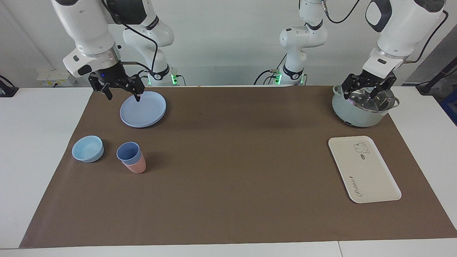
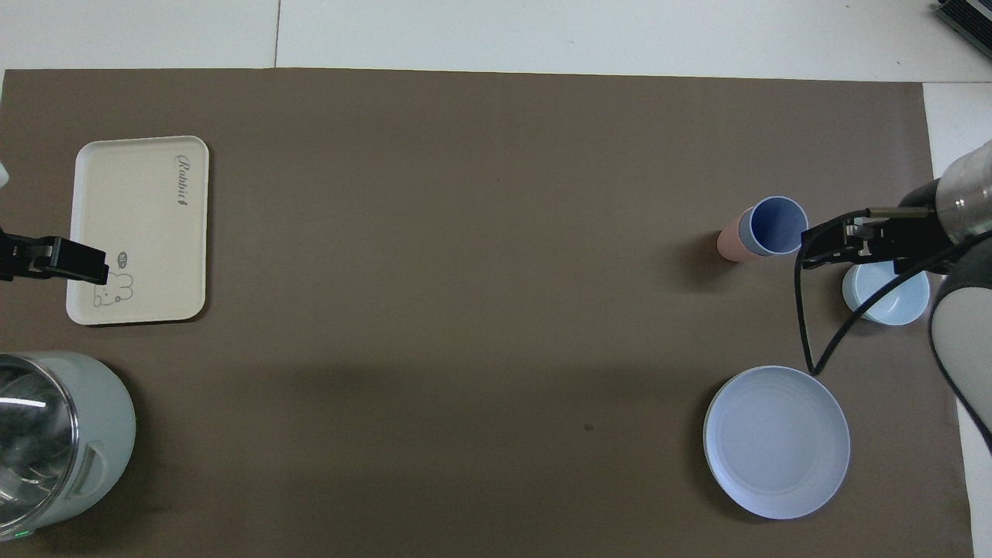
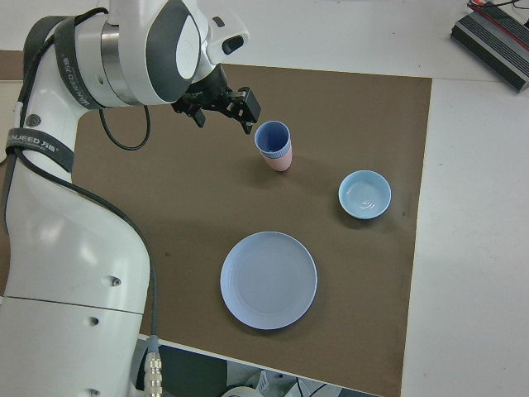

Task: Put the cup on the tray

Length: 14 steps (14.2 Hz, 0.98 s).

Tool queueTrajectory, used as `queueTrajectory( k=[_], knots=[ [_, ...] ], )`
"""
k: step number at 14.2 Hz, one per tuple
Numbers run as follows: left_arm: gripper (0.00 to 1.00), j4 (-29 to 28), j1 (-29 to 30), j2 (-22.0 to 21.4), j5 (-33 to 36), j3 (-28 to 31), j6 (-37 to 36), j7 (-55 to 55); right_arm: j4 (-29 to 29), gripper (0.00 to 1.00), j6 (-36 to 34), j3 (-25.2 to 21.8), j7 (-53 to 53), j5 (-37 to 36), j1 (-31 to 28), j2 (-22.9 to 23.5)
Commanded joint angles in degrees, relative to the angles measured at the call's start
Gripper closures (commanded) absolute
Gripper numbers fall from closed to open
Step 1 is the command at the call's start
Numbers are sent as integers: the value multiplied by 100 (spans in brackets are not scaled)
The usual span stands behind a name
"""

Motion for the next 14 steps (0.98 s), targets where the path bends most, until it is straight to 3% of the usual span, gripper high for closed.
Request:
queueTrajectory(
  k=[1,7,8,11,14],
  knots=[
    [0,-124,35,-135,107,-23,-50,43,53,0,-98,5,29,-50,-56,37],
    [0,-124,35,-135,107,-23,-58,52,70,0,-125,-4,98,-33,-223,36],
    [0,-124,35,-135,107,-23,-50,43,61,4,-46,-13,142,11,-363,54],
    [0,-124,35,-135,107,-23,-50,43,53,5,410,-13,905,301,-969,168],
    [0,-124,35,-135,107,-23,-58,43,105,5,902,-13,1749,337,-1277,562]
  ],
)
